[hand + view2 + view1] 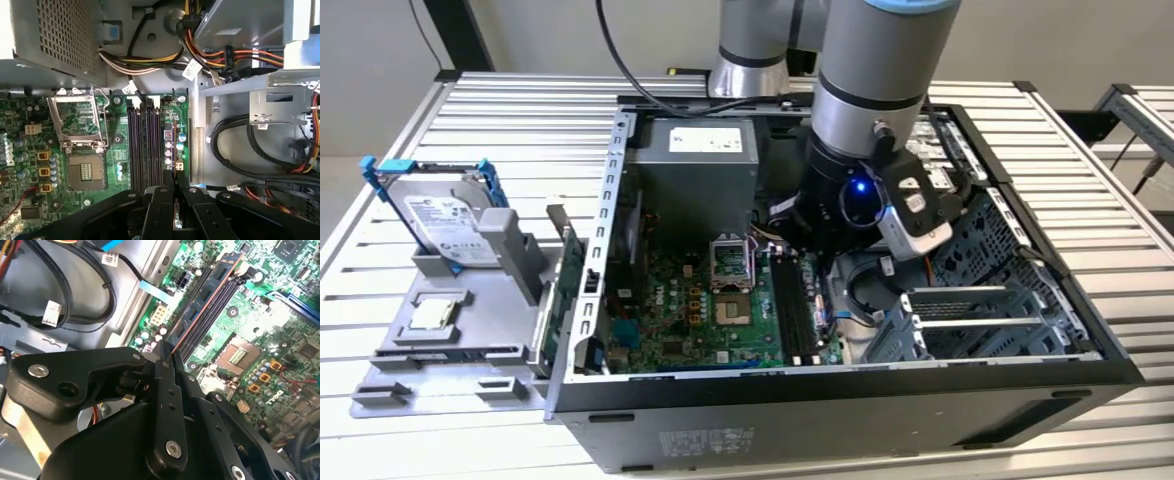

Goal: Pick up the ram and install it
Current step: 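Insert the ram into the slot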

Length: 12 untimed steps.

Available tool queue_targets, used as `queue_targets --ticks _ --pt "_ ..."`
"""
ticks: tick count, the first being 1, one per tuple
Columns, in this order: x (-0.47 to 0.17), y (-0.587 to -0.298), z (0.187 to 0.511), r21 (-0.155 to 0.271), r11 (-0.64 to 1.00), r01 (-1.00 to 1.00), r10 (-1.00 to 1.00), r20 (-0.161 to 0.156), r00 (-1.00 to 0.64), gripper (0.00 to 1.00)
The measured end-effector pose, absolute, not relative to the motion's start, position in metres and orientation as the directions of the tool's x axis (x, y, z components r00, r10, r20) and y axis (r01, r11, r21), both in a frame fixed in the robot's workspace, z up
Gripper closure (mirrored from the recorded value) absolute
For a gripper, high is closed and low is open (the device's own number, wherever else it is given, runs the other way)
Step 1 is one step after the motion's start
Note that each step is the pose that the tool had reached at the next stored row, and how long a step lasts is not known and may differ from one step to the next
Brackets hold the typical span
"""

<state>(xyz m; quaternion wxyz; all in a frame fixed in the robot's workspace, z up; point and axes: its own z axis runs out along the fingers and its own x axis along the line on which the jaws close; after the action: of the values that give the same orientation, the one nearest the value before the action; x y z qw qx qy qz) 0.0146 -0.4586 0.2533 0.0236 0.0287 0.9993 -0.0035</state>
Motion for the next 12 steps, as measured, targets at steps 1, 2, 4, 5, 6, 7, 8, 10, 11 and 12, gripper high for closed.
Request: queue_targets --ticks 1,2,4,5,6,7,8,10,11,12 --pt "0.014 -0.459 0.251 -0.006 0.998 0.057 0.057 -0.047 -0.997 1.00" --pt "0.014 -0.459 0.250 -0.006 0.998 0.057 0.057 -0.047 -0.997 1.00" --pt "0.014 -0.459 0.250 -0.006 0.998 0.057 0.057 -0.047 -0.997 1.00" --pt "0.014 -0.459 0.250 -0.006 0.998 0.057 0.057 -0.047 -0.997 1.00" --pt "0.014 -0.459 0.249 -0.005 0.998 0.057 0.057 -0.047 -0.997 1.00" --pt "0.014 -0.458 0.248 -0.006 0.998 0.057 0.057 -0.047 -0.997 1.00" --pt "0.014 -0.458 0.246 -0.006 0.998 0.057 0.057 -0.047 -0.997 1.00" --pt "0.012 -0.459 0.242 -0.006 0.998 0.056 0.056 -0.047 -0.997 1.00" --pt "0.009 -0.458 0.241 -0.006 0.998 0.055 0.054 -0.047 -0.997 1.00" --pt "0.007 -0.458 0.239 -0.006 0.999 0.053 0.052 -0.047 -0.998 1.00"
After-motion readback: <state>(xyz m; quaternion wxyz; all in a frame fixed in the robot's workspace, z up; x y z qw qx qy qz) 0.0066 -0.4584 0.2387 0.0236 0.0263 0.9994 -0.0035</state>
